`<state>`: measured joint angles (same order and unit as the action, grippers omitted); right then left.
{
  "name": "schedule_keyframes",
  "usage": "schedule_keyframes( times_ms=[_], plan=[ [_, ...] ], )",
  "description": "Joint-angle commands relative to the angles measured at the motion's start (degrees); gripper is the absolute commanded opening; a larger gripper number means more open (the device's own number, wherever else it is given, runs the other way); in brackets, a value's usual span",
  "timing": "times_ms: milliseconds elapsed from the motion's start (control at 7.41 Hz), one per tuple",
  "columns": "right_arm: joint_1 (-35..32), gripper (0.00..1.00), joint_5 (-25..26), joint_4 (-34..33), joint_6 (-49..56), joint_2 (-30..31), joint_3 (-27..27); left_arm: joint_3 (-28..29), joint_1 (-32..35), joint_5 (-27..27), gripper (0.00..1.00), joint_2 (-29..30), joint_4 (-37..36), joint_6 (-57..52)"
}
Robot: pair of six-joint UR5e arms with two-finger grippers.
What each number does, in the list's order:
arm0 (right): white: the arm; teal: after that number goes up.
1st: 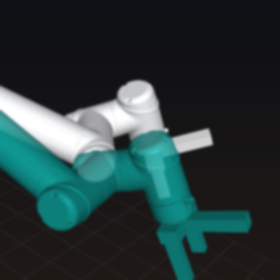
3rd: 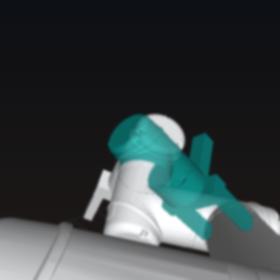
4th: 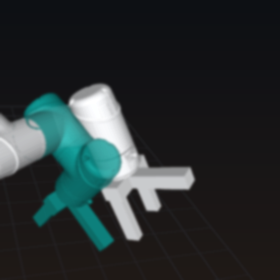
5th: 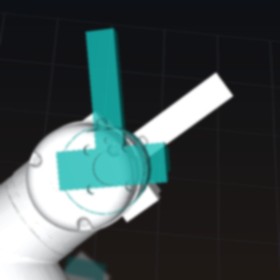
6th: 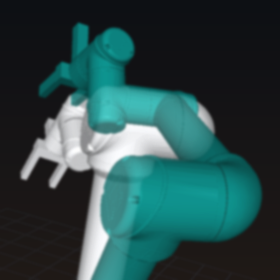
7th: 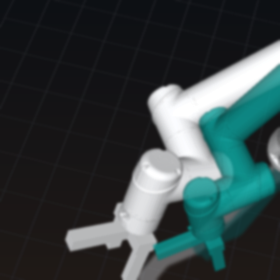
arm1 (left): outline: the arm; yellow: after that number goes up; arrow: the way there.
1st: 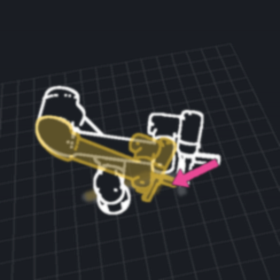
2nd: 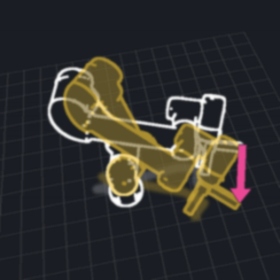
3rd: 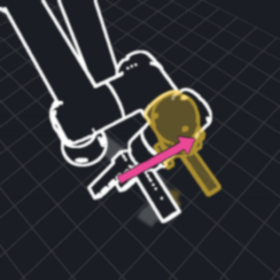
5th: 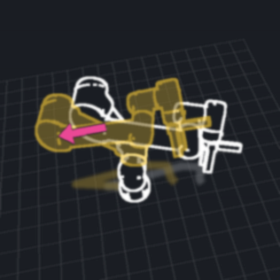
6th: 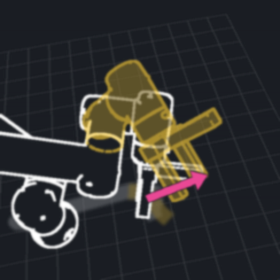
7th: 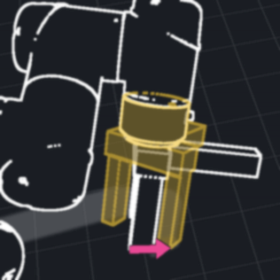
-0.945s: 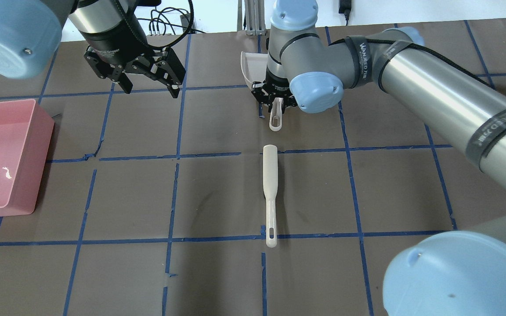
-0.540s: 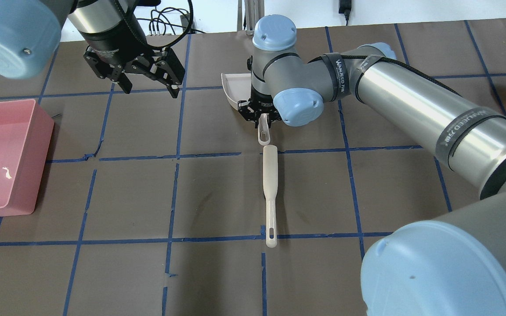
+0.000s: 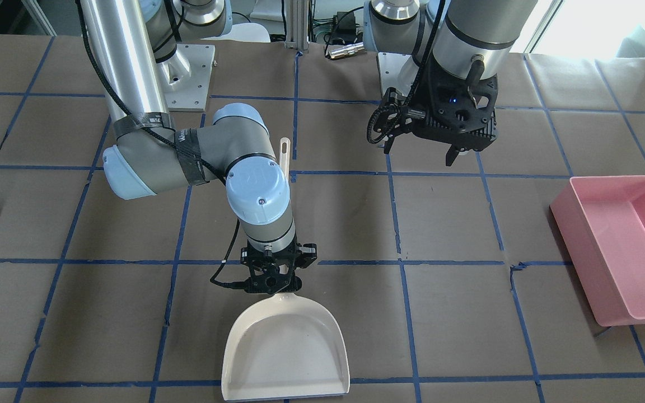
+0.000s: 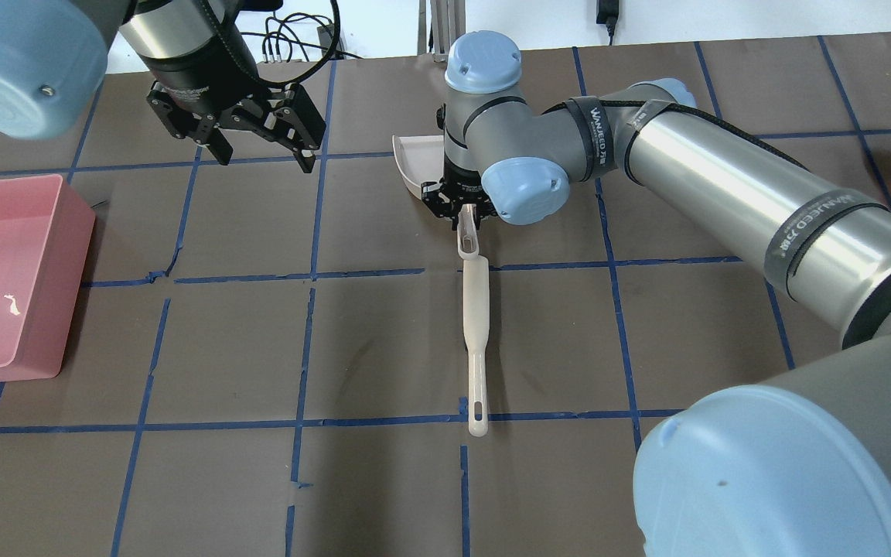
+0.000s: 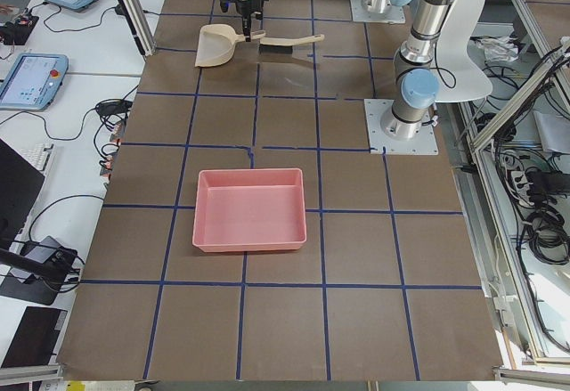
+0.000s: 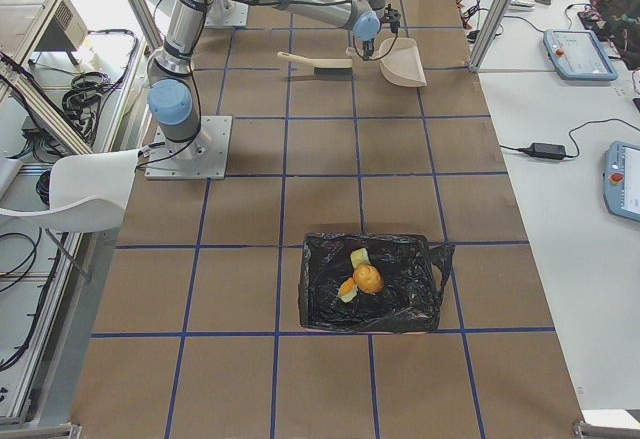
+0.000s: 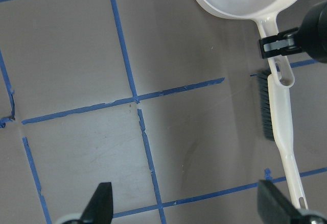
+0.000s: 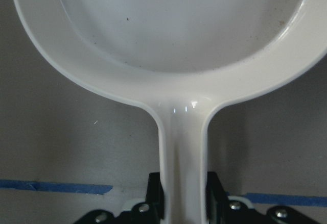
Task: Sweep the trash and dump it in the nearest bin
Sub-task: 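Bring the dustpan back with the right gripper and lower it beside the brush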
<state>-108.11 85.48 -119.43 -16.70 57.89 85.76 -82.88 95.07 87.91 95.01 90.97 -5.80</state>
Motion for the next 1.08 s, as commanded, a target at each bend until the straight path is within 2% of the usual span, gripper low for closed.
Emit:
schedule_keyframes(
  times_ms=[0,135,270,675,810,945],
  plan=[
    [0.0,0.56,0.1,0.0,0.0,0.1,-0.2,0.0,-0.1,0.0,1.00,0.0,0.0,0.0],
    [0.2,0.68,0.2,0.2,0.0,0.6,-0.2,0.0,-0.1,0.0,1.00,0.0,0.0,0.0],
    [0.1,0.75,0.1,0.1,0.0,0.6,-0.2,0.0,-0.1,0.0,1.00,0.0,0.0,0.0],
    [1.5,0.81,-0.6,0.0,0.6,1.2,-1.2,0.0,-0.1,0.0,1.00,0.0,0.0,0.0],
    [2.5,1.00,-0.1,-0.1,2.0,3.6,-2.1,0.0,-0.1,0.0,1.00,0.0,0.0,0.0],
    [5.2,1.00,-0.1,0.7,4.2,6.3,-1.9,0.0,-0.1,0.0,1.00,0.0,0.0,0.0]
  ],
)
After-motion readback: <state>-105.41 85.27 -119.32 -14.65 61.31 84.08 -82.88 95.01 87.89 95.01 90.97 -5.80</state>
